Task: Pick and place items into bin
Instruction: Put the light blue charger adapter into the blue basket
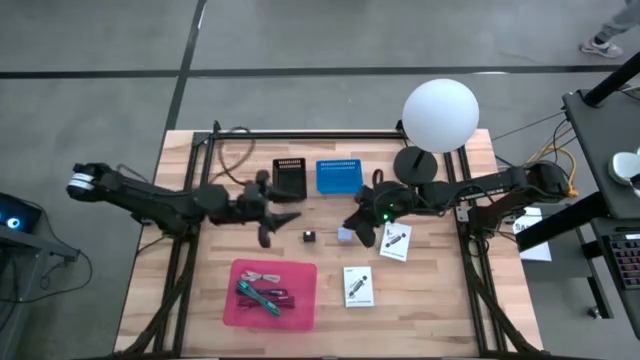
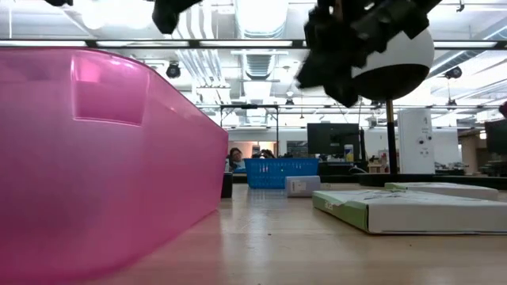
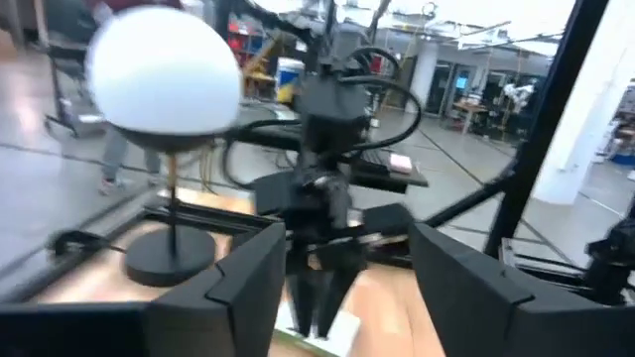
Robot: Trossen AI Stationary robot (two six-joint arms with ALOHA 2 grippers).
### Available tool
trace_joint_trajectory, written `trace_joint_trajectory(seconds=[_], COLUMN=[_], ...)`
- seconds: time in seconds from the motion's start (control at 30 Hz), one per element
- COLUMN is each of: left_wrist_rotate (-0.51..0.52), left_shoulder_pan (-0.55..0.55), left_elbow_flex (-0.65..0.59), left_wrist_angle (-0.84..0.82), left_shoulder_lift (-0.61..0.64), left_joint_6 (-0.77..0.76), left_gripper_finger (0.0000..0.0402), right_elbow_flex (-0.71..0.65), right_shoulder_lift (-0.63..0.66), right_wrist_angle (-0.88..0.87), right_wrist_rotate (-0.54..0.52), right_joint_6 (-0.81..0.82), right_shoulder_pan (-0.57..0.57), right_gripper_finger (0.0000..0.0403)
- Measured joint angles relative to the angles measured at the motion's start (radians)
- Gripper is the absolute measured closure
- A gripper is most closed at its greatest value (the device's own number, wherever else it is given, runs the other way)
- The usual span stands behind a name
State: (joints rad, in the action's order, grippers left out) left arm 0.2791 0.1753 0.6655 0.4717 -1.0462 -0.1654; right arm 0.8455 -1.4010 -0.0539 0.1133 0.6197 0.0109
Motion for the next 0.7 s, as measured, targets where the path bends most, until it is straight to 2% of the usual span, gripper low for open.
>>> trace_joint_trajectory(seconds=[0.2, 0.37, 0.5, 0.6, 0.7], left_wrist_rotate=[0.002, 0.000, -0.001, -0.001, -0.001], left_shoulder_pan=[-0.048, -0.067, -0.067, -0.067, -0.070], left_elbow_flex=[-0.004, -0.014, -0.019, -0.020, -0.020], left_wrist_angle=[-0.157, -0.336, -0.419, -0.457, -0.495], left_shoulder_lift=[0.161, 0.260, 0.316, 0.347, 0.371], left_joint_6=[0.061, 0.069, 0.070, 0.074, 0.077], left_gripper_finger=[0.0279, 0.0353, 0.0394, 0.0398, 0.0397], right_elbow_flex=[0.001, 0.003, 0.036, 0.068, 0.085], right_shoulder_lift=[0.004, -0.019, -0.025, -0.034, -0.061], right_wrist_angle=[0.211, 0.306, 0.132, -0.015, -0.067], right_wrist_rotate=[-0.066, -0.095, -0.147, -0.170, -0.171], right_joint_6=[-0.029, -0.186, -0.284, -0.337, -0.369], right_shoulder_pan=[-0.002, 0.002, 0.005, -0.001, -0.003], right_gripper_finger=[0.0344, 0.0323, 0.0283, 0.0248, 0.0219])
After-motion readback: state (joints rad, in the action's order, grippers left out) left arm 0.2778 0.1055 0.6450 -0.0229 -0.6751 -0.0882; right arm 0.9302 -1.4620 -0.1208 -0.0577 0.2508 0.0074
